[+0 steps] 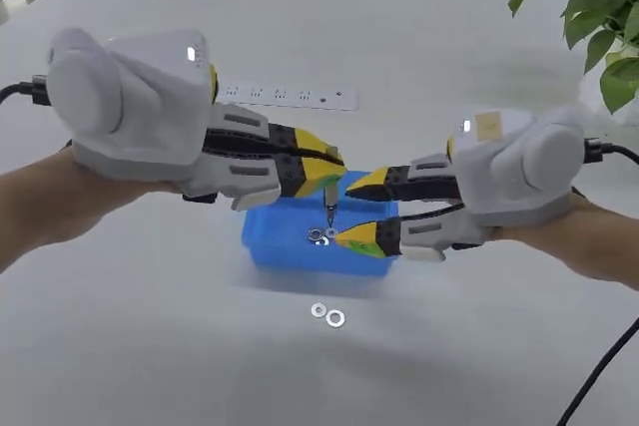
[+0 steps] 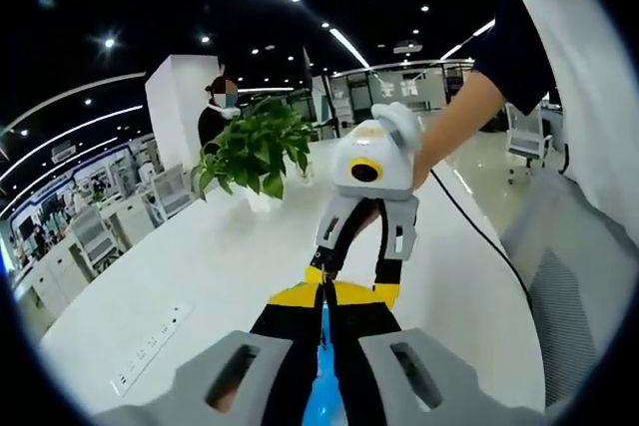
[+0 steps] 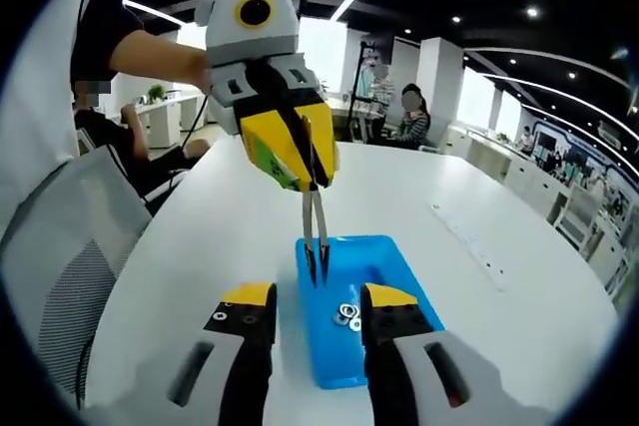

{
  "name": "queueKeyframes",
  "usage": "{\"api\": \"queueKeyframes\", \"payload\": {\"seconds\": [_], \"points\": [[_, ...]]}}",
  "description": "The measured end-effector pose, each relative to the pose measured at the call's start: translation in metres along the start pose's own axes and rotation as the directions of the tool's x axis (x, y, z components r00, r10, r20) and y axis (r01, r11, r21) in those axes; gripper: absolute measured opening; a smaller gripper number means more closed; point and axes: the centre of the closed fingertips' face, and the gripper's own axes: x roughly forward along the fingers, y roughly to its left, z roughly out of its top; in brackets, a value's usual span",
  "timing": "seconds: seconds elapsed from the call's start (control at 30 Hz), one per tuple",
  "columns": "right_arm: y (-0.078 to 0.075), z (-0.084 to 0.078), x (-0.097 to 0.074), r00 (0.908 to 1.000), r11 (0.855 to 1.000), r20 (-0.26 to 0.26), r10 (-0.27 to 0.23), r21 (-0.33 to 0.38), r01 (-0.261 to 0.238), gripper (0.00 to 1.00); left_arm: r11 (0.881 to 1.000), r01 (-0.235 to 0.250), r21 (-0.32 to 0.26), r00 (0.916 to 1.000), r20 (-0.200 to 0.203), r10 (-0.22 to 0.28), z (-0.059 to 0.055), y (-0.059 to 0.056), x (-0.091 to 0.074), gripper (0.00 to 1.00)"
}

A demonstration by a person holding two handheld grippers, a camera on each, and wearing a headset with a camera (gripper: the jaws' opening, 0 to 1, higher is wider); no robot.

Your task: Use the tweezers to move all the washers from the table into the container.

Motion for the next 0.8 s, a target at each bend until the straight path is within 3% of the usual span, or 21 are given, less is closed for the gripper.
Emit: {"api": "queueKeyframes", "payload": {"seconds": [0.1,0.4,0.7,0.8], "points": [[0.012,-0.001,-0.008,0.9999,1.000,0.011,0.007,0.022,-0.007,0.38,1.000,-0.009,-0.005,0.9998,0.016,0.009,0.004,-0.006,-0.004,0.05],[0.045,-0.017,-0.025,0.9997,0.998,0.005,0.023,0.060,-0.023,0.52,0.999,-0.032,-0.041,0.9994,0.012,0.032,-0.009,-0.022,-0.013,0.05],[0.062,-0.034,-0.035,0.9996,0.996,-0.006,0.028,0.090,-0.027,0.60,0.996,-0.033,-0.079,0.9990,0.026,0.035,-0.019,-0.043,-0.014,0.05],[0.068,-0.035,-0.039,0.9997,0.995,0.006,0.024,0.099,-0.024,0.65,0.995,-0.020,-0.095,0.9981,0.056,0.026,-0.020,-0.049,-0.012,0.05]]}}
